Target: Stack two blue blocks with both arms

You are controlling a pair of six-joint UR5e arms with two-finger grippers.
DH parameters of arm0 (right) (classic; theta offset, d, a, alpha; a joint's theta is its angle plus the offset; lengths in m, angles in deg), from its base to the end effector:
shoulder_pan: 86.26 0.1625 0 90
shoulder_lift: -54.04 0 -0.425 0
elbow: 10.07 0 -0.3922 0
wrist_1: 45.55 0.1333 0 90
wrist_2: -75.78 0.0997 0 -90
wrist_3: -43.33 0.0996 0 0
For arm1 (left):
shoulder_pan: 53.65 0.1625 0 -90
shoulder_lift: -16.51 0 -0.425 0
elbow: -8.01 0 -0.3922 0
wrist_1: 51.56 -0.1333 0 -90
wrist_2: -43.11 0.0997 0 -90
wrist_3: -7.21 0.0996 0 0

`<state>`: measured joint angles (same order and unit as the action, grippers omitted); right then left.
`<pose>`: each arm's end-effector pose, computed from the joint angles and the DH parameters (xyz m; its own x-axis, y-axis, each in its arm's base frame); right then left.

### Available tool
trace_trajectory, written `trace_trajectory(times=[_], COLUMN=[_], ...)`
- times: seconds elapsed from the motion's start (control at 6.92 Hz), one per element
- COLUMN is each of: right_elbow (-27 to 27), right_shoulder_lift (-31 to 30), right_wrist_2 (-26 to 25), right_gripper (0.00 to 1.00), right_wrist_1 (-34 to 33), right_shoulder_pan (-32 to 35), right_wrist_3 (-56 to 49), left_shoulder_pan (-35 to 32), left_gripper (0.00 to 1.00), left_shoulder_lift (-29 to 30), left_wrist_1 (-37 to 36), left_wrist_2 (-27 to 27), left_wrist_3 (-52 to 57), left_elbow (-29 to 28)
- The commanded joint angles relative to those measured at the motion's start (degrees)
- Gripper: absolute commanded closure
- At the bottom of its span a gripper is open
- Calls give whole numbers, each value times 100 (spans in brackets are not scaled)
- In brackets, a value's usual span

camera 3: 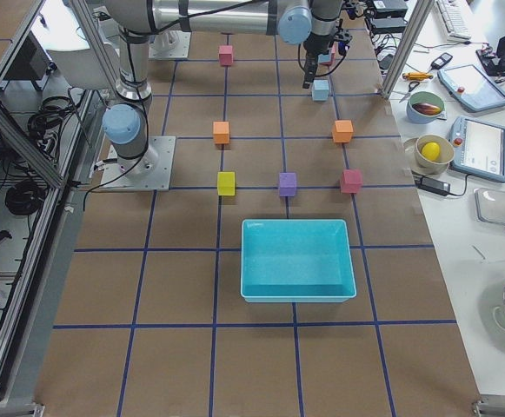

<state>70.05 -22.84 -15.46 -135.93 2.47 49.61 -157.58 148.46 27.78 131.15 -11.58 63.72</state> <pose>0.1182 -0.5854 0.4498 -0.9911 0.1302 0.0269 0.1313 0.9902 0.0472 -0.3199 -0.7218 0.3321 -0.9954 -0.0828 0.0492 -0.0847 0.9957 -0.0385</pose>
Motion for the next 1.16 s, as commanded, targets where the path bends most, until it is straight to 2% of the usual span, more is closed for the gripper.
trace_trajectory(times=[0.0, 0.29, 0.58, 0.87, 1.01], right_elbow=[1213, 1269, 1208, 1216, 1216], right_shoulder_lift=[-651, -959, -1135, -1250, -1250], right_wrist_2=[-149, -79, 210, 132, -146], right_gripper=[0, 0, 0, 0, 0], right_wrist_1=[-969, -614, -315, 221, 231], right_shoulder_pan=[-31, -22, -22, -31, -48], right_wrist_3=[-22, -109, -118, -310, -373], left_shoulder_pan=[-171, -215, -356, -356, -356], left_gripper=[88, 88, 88, 88, 88], left_shoulder_lift=[357, 489, 542, 612, 665], left_wrist_1=[-101, -216, -225, -234, -234], left_wrist_2=[-32, -40, -32, -23, -23], left_wrist_3=[-213, -230, -362, -371, -345], left_elbow=[-209, -280, -289, -324, -333])
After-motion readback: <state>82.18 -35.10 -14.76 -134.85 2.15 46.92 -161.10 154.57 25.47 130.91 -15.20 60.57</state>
